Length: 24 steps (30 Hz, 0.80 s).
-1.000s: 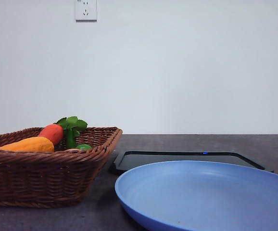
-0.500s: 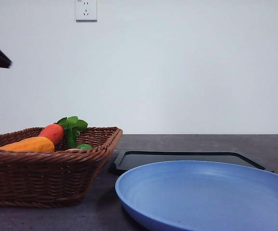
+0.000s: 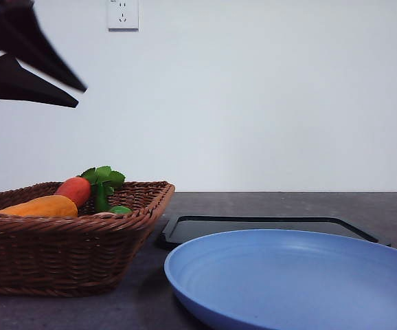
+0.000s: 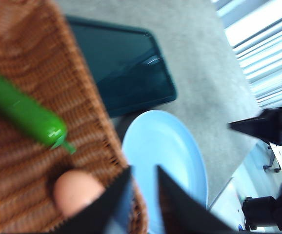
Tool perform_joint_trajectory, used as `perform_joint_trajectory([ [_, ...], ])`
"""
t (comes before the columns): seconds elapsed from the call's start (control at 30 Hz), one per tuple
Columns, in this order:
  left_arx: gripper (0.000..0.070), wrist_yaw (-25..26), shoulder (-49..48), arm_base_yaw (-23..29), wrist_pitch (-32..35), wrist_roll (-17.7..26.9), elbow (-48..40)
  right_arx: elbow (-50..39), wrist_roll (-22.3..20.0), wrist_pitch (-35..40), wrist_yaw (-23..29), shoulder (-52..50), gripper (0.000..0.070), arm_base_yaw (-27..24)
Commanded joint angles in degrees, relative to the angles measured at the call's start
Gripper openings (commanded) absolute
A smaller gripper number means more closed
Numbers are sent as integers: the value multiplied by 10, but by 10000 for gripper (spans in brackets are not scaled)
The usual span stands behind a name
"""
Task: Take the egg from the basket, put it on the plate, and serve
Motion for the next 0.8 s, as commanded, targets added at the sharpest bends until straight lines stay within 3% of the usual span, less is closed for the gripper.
perform_joint_trajectory([
  [0.0, 288, -3, 7, -4, 11, -11, 9, -7, -12, 9, -2, 20, 221, 8],
  [0.57, 312, -4, 8, -5, 21, -13, 9, -41, 52, 176, -23, 189, 205, 112],
  [0.77, 312, -4, 8, -5, 19, -13, 9, -41, 63, 188, -12, 208, 13, 126],
])
